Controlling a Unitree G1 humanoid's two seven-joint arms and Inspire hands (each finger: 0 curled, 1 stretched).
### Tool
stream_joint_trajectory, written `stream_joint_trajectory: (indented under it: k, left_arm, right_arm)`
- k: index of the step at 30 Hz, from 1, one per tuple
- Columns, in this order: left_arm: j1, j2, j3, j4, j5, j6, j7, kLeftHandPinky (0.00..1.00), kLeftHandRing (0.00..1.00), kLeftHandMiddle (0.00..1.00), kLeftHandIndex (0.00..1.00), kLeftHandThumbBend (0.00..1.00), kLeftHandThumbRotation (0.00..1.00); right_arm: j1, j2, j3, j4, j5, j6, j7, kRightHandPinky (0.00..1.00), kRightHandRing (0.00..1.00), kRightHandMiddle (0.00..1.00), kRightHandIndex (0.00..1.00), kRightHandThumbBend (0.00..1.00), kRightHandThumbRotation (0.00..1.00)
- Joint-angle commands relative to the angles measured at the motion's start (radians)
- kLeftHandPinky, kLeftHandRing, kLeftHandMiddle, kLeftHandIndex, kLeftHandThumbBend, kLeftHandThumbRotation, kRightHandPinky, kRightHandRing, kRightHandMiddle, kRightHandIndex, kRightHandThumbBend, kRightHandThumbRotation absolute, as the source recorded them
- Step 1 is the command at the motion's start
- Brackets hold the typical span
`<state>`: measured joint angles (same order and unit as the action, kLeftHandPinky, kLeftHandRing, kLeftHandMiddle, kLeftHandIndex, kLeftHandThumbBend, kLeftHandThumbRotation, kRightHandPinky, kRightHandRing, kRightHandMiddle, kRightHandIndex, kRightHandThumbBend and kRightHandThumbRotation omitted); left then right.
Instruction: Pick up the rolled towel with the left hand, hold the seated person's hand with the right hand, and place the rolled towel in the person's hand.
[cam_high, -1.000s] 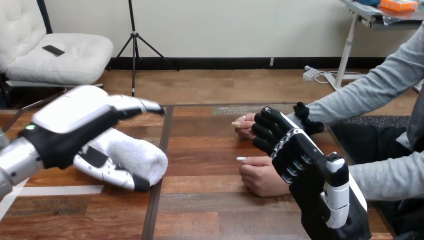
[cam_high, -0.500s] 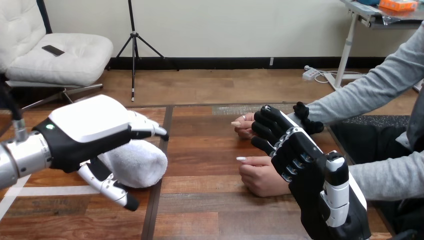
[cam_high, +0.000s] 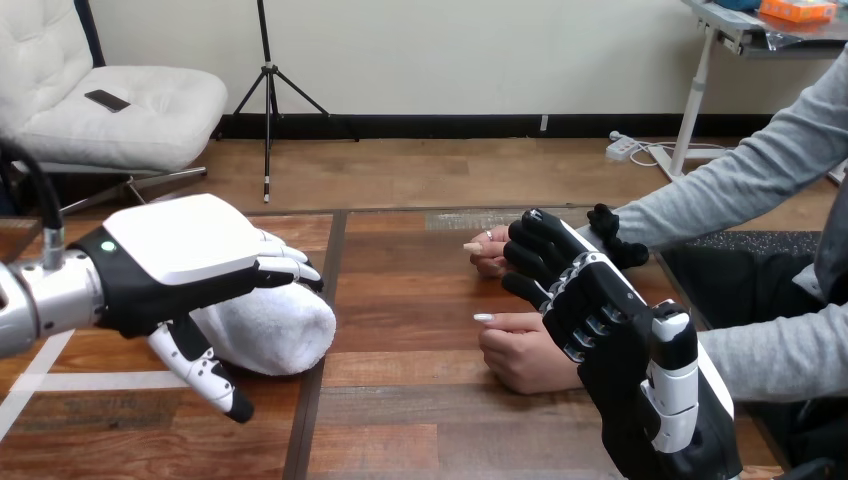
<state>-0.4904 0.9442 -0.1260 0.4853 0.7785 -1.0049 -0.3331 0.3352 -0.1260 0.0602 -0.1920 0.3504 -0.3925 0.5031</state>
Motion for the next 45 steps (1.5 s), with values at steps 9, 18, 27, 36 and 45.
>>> stream_joint_trajectory:
  k: [9,18,27,36,45]
  left_arm:
    - [-0.140,0.033,-0.067,0.021,0.141,0.032,0.113,0.79,0.90,0.91,0.88,1.00,0.61]
    - [-0.174,0.029,-0.107,0.054,0.210,0.051,0.193,0.80,0.90,0.92,0.89,1.00,0.61]
    - [-0.206,0.022,-0.146,0.098,0.253,0.079,0.256,0.81,0.91,0.93,0.89,1.00,0.61]
    - [-0.244,0.010,-0.189,0.158,0.285,0.111,0.313,0.81,0.91,0.93,0.89,1.00,0.60]
    - [-0.281,-0.008,-0.230,0.226,0.292,0.142,0.333,0.81,0.91,0.92,0.89,1.00,0.58]
  right_arm:
    - [-0.045,-0.009,-0.014,-0.054,0.009,-0.013,0.000,0.92,0.94,0.93,0.90,0.81,1.00]
    - [-0.040,-0.014,-0.017,-0.058,0.014,-0.011,0.005,0.92,0.94,0.93,0.91,0.80,1.00]
    - [-0.040,-0.016,-0.023,-0.049,0.020,-0.015,0.015,0.92,0.94,0.93,0.91,0.80,1.00]
    - [-0.042,-0.009,-0.022,-0.049,0.019,-0.014,0.015,0.91,0.94,0.93,0.91,0.80,1.00]
    - [-0.041,-0.011,-0.022,-0.052,0.017,-0.011,0.018,0.91,0.94,0.93,0.90,0.81,1.00]
